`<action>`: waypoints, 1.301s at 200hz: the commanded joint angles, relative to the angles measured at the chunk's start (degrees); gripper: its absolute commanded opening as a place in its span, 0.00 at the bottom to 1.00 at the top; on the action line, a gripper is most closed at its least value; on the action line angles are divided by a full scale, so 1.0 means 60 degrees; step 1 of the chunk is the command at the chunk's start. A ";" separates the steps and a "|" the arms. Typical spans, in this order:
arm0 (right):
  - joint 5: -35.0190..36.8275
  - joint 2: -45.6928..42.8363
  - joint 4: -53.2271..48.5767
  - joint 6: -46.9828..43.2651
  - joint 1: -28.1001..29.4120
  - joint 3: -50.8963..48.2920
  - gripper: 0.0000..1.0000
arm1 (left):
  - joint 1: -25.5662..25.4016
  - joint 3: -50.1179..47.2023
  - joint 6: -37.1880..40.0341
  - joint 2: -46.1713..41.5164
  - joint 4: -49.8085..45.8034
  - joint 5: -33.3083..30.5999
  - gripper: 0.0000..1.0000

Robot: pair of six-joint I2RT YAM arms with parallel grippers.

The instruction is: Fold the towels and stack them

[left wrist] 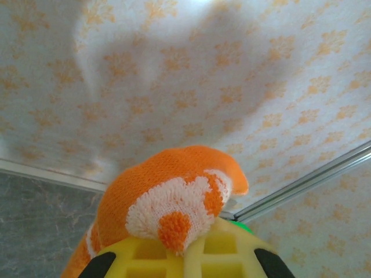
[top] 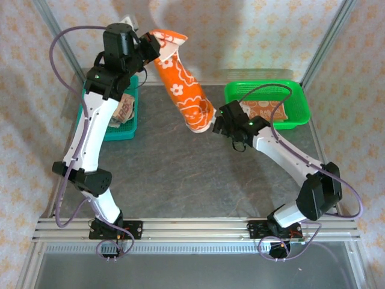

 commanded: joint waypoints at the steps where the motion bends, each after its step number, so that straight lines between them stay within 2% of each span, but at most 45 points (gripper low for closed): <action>1: 0.0691 -0.0635 -0.0115 0.0225 0.0075 -0.0360 0.99 | -0.0497 -0.2897 -0.0506 -0.1679 0.1451 -0.0525 0.00; 22: 0.0640 -0.0797 -0.0085 0.0257 0.0087 -0.0594 0.99 | -0.1328 -0.7506 -0.1425 -0.4130 0.3504 -0.1705 0.00; 34: 0.0448 -0.0746 -0.0034 0.0304 0.0077 -0.0695 0.99 | -0.2053 -0.9559 -0.1937 -0.5351 0.3935 -0.2432 0.01; 40: 0.0330 -0.0686 0.0009 0.0332 0.0079 -0.0739 0.99 | -0.2404 -1.0413 -0.2144 -0.5871 0.4023 -0.2686 0.13; 48: 0.0137 -0.0611 0.0089 0.0371 0.0077 -0.0804 0.99 | -0.2870 -1.1295 -0.2304 -0.6468 0.4010 -0.2930 0.35; 52: 0.0033 -0.0566 0.0143 0.0384 0.0075 -0.0830 0.99 | -0.3124 -1.1592 -0.2363 -0.6716 0.3864 -0.3128 0.40; 65: -0.0370 -0.0406 0.0358 0.0445 0.0086 -0.0928 0.99 | -0.3648 -1.2202 -0.2711 -0.7200 0.3007 -0.3472 0.50; 90: -0.0823 0.0086 0.0646 0.0549 0.0325 -0.0856 0.99 | -0.3752 -1.2877 -0.3132 -0.7659 0.1676 -0.3453 0.68; 106: -0.0861 0.0549 0.0611 0.0564 0.0708 -0.0555 1.00 | -0.3739 -1.3181 -0.2967 -0.7896 0.1311 -0.3643 0.68; 118: -0.1103 0.0963 0.0762 0.0606 0.1001 -0.0407 0.96 | -0.3738 -1.3221 -0.2683 -0.7923 0.1024 -0.3871 0.70; 139: -0.1639 0.1853 0.1055 0.0675 0.1501 -0.0042 0.79 | -0.3587 -1.3151 -0.2056 -0.7809 0.0589 -0.4075 0.72; 165: -0.2161 0.2863 0.1444 0.0648 0.2048 0.0493 0.53 | -0.3020 -1.3184 -0.1344 -0.7479 0.0341 -0.3562 0.71; 190: -0.3023 0.3476 0.2149 0.0881 0.2140 0.0472 0.49 | -0.2406 -1.3256 -0.1160 -0.6957 0.0265 -0.2715 0.67; 216: -0.3752 0.4166 0.2501 0.1053 0.2147 0.0621 0.35 | -0.2376 -1.3341 -0.1052 -0.6454 0.0415 -0.2365 0.63; 244: -0.4663 0.4669 0.3152 0.1646 0.2148 0.0498 0.35 | -0.2350 -1.3369 -0.0926 -0.6025 0.0396 -0.2474 0.63; 260: -0.4867 0.4825 0.3430 0.1877 0.2146 0.0390 0.36 | -0.2338 -1.3448 -0.0845 -0.5839 0.0552 -0.2351 0.57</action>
